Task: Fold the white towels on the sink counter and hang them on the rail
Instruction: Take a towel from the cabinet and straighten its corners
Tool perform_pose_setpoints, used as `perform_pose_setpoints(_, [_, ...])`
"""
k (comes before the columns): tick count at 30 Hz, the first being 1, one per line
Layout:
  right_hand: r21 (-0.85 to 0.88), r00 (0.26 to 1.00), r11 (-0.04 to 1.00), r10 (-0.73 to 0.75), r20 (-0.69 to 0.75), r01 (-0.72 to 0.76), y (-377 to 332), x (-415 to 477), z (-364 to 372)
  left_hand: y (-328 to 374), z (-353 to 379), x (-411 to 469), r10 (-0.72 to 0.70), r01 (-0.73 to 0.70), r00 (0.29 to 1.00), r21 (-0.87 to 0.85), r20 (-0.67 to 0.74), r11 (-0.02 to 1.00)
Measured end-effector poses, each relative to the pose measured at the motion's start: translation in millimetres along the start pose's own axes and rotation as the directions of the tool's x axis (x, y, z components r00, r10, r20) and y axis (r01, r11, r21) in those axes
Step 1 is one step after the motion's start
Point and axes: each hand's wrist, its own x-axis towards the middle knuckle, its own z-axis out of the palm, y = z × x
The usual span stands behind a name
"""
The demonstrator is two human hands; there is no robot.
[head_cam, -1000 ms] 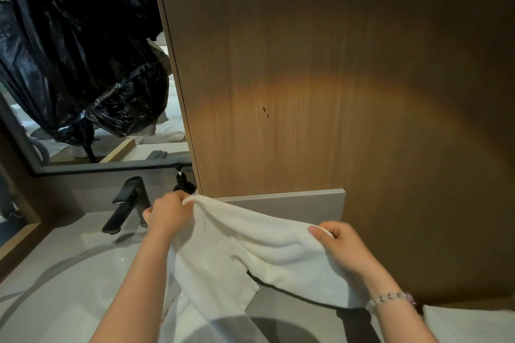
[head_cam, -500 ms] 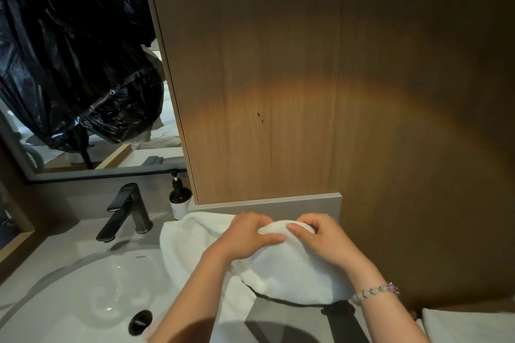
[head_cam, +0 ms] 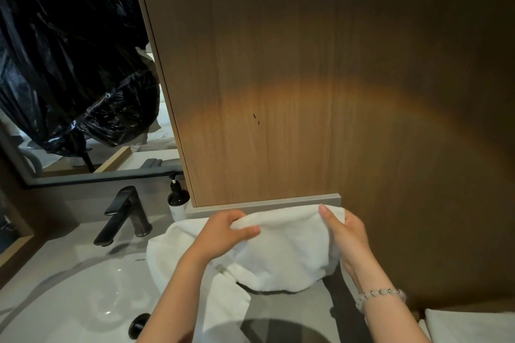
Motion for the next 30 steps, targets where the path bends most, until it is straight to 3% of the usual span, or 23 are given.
perform_pose_setpoints(4, [0.077, 0.993, 0.997, 0.013, -0.117, -0.004, -5.0, 4.0, -5.6, -15.0, -2.2, -8.0, -0.078, 0.055, 0.996, 0.398, 0.044, 0.916])
perform_pose_setpoints(7, [0.081, 0.981, 0.996, -0.018, -0.194, 0.034, -4.7, 10.4, -11.2, -30.0, -6.3, -15.5, -0.150, 0.129, 0.989, 0.507, 0.000, 0.852])
perform_pose_setpoints(10, [0.113, 0.974, 0.993, -0.011, -0.225, 0.037, -5.9, 12.8, -12.5, -38.5, -11.9, -17.2, -0.143, 0.150, 0.989, 0.364, -0.048, 0.919])
perform_pose_setpoints(15, [0.068, 0.995, 0.998, -0.002, -0.095, 0.009, -0.4, 8.6, 7.1, -21.0, -5.6, -11.8, -0.021, 0.030, 0.993, 0.073, -0.113, 0.997])
perform_pose_setpoints(22, [-0.102, 0.982, 0.995, 0.018, 0.186, 0.001, 13.0, -18.3, 50.4, 30.0, 29.4, -5.8, 0.172, -0.169, 0.985, 0.139, -0.005, 0.976])
perform_pose_setpoints(30, [-0.080, 0.997, 0.995, -0.049, 0.067, 0.054, 27.6, -23.7, 62.5, 31.2, 42.7, -8.8, 0.074, -0.086, 0.987, -0.084, -0.143, 0.993])
